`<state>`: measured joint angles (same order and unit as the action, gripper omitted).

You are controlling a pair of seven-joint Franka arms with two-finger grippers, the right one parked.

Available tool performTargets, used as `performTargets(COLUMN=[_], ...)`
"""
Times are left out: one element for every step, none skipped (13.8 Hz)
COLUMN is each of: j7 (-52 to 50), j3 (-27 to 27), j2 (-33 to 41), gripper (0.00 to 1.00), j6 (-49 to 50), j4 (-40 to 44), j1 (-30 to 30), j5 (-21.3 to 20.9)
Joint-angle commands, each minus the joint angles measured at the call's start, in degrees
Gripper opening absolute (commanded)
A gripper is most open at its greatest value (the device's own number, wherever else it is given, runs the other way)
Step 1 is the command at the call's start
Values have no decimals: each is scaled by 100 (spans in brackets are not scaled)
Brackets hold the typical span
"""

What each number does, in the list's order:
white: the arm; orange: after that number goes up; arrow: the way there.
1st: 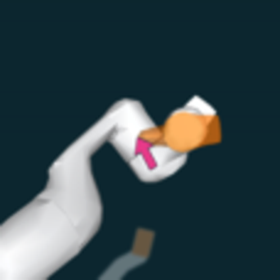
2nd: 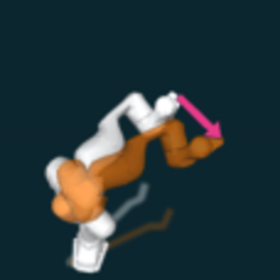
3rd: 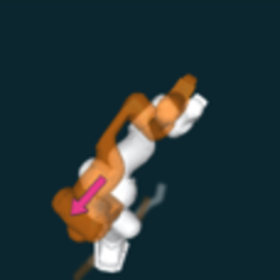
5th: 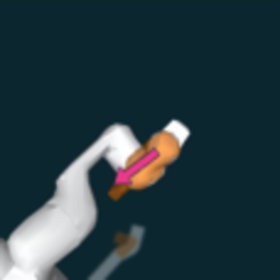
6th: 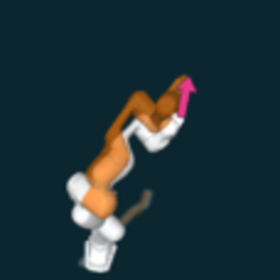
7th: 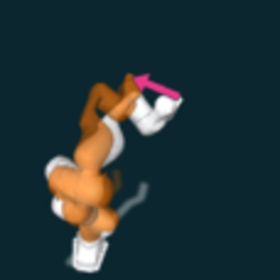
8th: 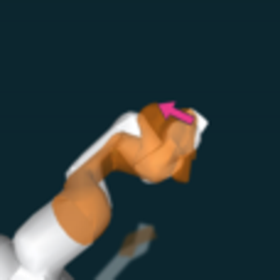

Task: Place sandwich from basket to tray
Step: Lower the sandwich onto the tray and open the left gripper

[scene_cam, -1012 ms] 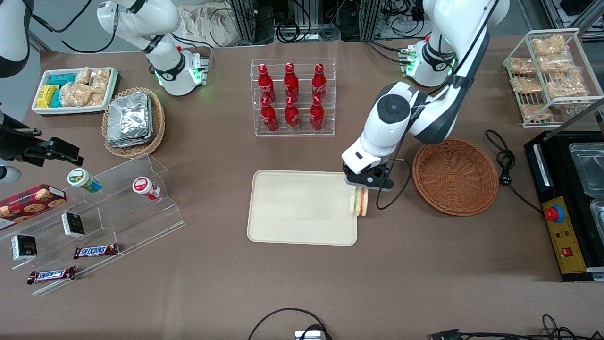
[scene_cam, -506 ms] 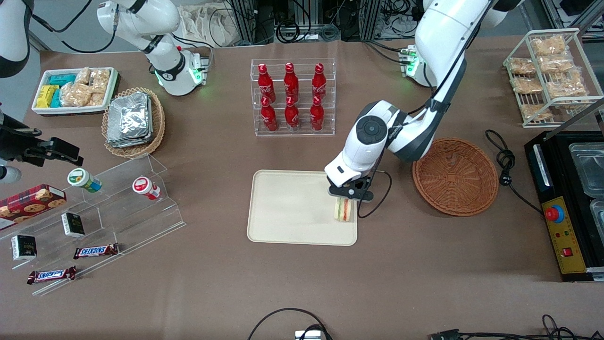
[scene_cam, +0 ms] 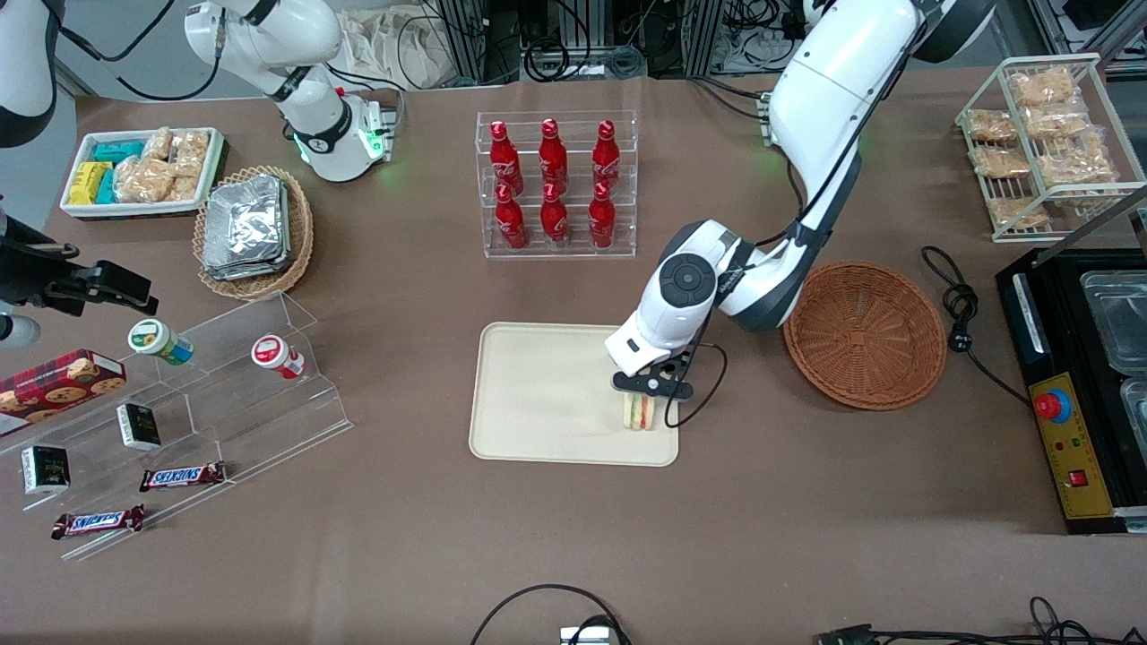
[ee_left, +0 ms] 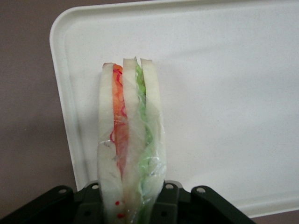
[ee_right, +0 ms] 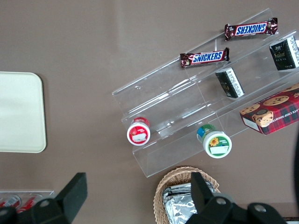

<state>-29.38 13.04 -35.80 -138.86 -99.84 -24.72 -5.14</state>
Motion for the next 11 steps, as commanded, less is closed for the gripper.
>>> performTargets(j7=[-129,-129,-138,-190,-191,-200,-200,-200,-200,-208,-208], j3=[-65,-65,-65,-74,-74,-74,-74,-74,-74,-74,-74], j2=[-173,-199,-234,-252,-278,-287,-287,-296,-305,-305,-296], gripper=[30,30,31,34,40,47,67,95,100,100,100], j6=[157,157,166,166,166,166,166,166,175,175,192], j4=[263,263,263,263,263,263,254,254,254,254,254], j1=[-103,-103,-129,-156,-156,-156,-156,-156,-156,-156,-156], j5=[-74,-74,-74,-83,-92,-92,-92,-92,-92,-92,-92])
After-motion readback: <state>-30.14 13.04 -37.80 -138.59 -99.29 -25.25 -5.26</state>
